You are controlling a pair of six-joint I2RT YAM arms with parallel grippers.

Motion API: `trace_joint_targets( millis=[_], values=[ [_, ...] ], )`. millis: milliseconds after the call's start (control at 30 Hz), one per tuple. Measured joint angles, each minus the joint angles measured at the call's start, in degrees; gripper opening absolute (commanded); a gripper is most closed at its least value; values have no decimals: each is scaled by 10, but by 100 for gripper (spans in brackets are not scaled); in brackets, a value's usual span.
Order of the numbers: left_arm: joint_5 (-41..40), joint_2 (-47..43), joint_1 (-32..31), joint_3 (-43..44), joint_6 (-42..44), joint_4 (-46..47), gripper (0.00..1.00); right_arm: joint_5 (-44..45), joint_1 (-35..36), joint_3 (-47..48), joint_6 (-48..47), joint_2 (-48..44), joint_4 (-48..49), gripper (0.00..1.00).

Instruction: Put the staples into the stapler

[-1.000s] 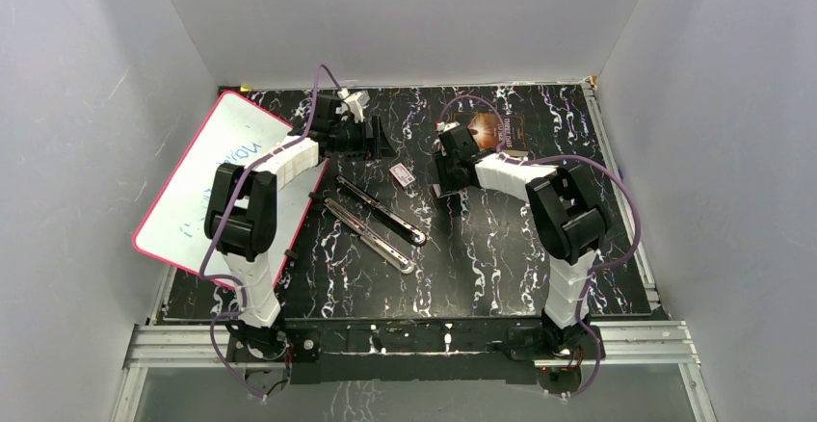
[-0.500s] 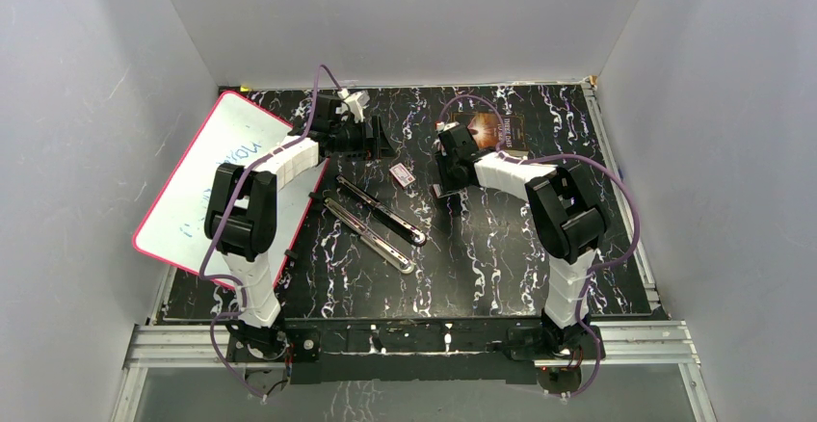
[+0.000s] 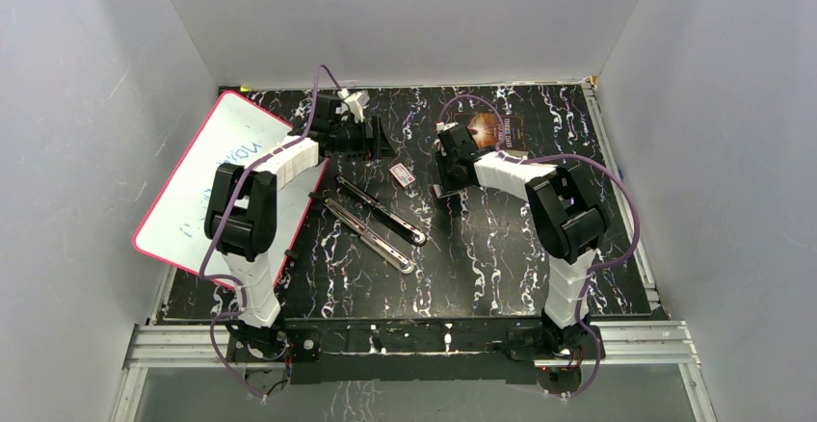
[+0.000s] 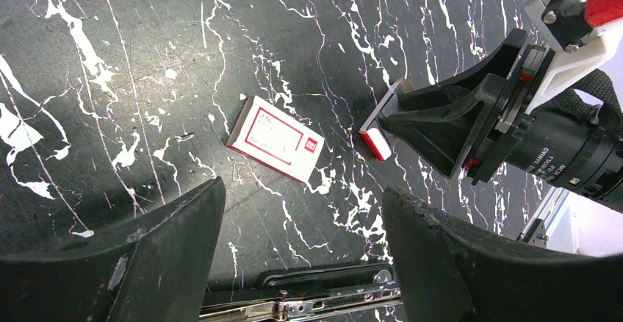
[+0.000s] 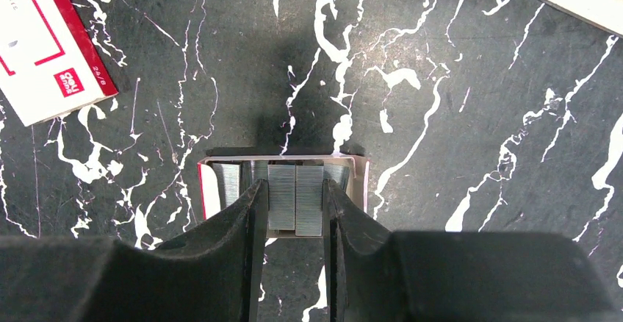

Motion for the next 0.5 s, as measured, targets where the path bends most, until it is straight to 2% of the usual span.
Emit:
trace_joint_targets(
  millis=[500],
  values=[
    [0,0,0,0,0,0,76,4,1,0,0,-8,-2,36]
  ],
)
